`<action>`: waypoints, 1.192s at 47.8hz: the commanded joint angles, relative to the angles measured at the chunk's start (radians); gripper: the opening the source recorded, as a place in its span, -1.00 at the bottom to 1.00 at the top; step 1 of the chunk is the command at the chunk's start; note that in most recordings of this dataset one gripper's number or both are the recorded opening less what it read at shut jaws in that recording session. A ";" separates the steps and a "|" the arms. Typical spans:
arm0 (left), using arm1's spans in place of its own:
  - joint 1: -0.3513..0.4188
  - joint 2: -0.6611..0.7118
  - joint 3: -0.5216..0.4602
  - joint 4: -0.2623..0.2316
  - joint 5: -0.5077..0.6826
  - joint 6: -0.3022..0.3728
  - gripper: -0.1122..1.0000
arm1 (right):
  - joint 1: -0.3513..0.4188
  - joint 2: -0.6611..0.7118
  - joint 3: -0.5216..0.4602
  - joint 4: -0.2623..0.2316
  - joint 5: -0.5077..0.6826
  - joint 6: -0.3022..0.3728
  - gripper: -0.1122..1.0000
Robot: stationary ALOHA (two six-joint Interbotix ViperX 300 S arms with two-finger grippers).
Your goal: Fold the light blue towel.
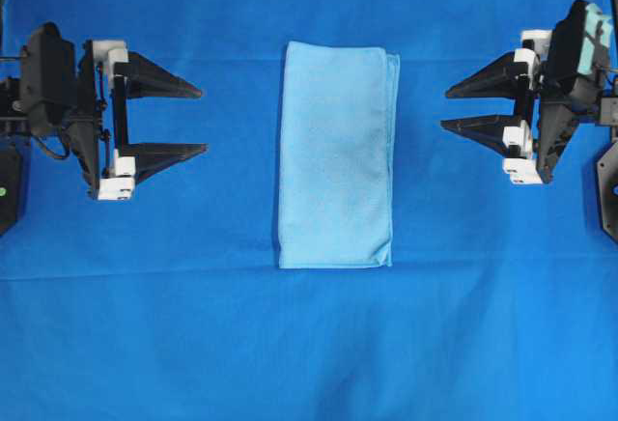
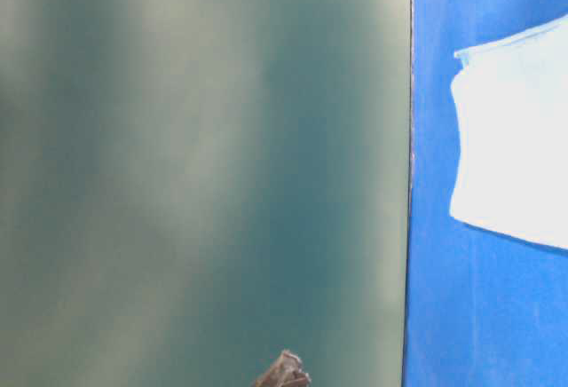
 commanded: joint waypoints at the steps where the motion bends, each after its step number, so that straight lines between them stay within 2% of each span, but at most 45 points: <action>1: 0.003 0.009 -0.034 0.000 -0.005 -0.003 0.61 | -0.011 0.005 -0.028 0.009 -0.008 0.002 0.18; 10: 0.009 0.089 -0.097 0.000 -0.009 0.006 0.61 | -0.066 0.041 -0.069 0.026 0.000 0.002 0.19; 18: 0.057 0.202 -0.201 0.000 0.009 0.020 0.61 | -0.130 0.155 -0.155 0.021 0.069 -0.006 0.18; 23: 0.107 0.291 -0.275 0.000 0.037 0.021 0.61 | -0.170 0.252 -0.212 0.011 0.126 -0.014 0.18; 30: 0.166 0.416 -0.342 0.000 0.057 0.020 0.61 | -0.198 0.393 -0.290 -0.031 0.181 -0.015 0.18; 42: 0.227 0.621 -0.419 0.000 0.054 0.020 0.61 | -0.218 0.589 -0.365 -0.038 0.169 -0.015 0.18; 57: 0.284 0.744 -0.460 0.000 0.049 0.020 0.60 | -0.236 0.704 -0.400 -0.038 0.123 -0.014 0.18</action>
